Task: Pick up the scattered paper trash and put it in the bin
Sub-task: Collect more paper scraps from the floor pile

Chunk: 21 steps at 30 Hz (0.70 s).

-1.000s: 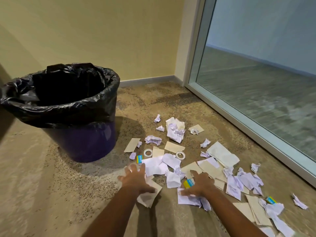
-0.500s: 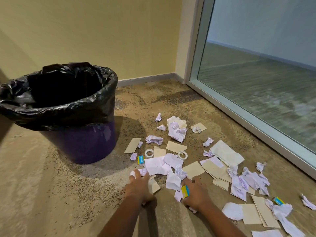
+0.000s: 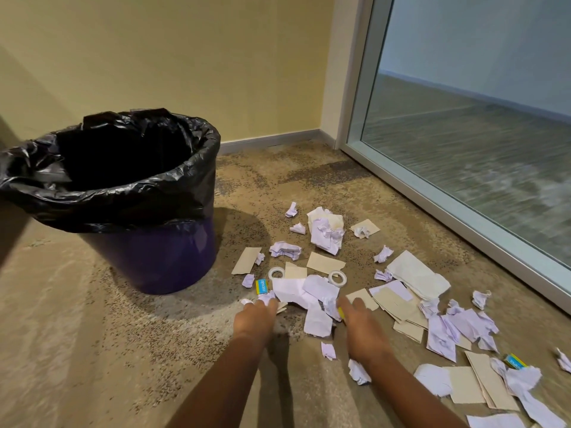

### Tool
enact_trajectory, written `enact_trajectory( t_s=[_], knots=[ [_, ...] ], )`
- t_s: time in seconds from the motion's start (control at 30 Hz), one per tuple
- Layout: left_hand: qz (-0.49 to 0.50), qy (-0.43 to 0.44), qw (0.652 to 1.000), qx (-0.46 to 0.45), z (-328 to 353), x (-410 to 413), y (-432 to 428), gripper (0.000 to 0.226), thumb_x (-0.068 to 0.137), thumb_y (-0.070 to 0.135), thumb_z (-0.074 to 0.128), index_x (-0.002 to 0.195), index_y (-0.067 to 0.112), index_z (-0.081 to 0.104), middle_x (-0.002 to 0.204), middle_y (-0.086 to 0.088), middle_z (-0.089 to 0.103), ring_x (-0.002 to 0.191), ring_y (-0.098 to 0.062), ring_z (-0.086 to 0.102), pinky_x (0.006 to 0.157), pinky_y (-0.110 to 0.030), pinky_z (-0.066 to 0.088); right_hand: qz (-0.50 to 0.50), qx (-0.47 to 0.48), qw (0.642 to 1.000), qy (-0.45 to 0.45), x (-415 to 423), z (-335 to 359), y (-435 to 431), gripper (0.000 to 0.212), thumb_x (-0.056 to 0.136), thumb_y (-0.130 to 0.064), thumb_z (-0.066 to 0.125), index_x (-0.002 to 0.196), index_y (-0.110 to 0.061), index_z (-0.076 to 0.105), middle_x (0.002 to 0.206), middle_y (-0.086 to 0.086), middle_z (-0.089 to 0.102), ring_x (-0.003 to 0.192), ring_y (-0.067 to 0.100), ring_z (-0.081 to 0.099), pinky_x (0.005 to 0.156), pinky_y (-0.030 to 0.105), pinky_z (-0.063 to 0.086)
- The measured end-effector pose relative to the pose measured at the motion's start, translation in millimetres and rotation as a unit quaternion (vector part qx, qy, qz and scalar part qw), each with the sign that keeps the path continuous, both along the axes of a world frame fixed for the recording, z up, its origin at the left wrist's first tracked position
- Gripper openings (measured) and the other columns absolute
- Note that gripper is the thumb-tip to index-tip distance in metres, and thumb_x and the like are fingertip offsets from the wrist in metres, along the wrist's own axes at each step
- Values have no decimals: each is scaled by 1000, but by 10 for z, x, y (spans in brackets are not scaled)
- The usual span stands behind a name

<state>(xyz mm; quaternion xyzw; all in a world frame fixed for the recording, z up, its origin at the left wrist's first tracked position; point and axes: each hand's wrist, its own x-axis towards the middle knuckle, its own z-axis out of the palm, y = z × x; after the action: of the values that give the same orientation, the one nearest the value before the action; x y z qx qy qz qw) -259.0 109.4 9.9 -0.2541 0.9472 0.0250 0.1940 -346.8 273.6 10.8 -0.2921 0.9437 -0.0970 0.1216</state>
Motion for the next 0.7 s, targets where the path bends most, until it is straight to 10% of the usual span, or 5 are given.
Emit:
enact_trajectory(
  t_s=[0.43, 0.6, 0.7],
  knots=[
    [108, 222, 952, 180, 1336, -49, -481, 48, 93, 10, 43, 140, 7, 34, 135, -20, 51, 118, -35, 54, 91, -37, 48, -114, -396, 903, -123, -167, 1072, -966, 38, 80, 10, 51, 113, -7, 49, 82, 10, 49, 72, 26, 48, 53, 29, 37],
    [133, 386, 877, 251, 1944, 115, -703, 50, 94, 11, 45, 143, 7, 33, 132, -17, 52, 112, -33, 56, 93, -41, 51, -83, -524, 835, -148, 48, 1688, -1407, 42, 79, 11, 52, 113, -14, 51, 93, 2, 46, 67, 9, 45, 54, 24, 41],
    [156, 492, 799, 309, 2216, 251, -886, 42, 95, 7, 44, 136, 6, 38, 115, -11, 52, 94, -26, 55, 66, -37, 57, -78, -575, 797, -170, 165, 1971, -1645, 43, 78, 11, 52, 115, -13, 51, 88, -2, 47, 65, 7, 45, 50, 20, 40]
  ],
)
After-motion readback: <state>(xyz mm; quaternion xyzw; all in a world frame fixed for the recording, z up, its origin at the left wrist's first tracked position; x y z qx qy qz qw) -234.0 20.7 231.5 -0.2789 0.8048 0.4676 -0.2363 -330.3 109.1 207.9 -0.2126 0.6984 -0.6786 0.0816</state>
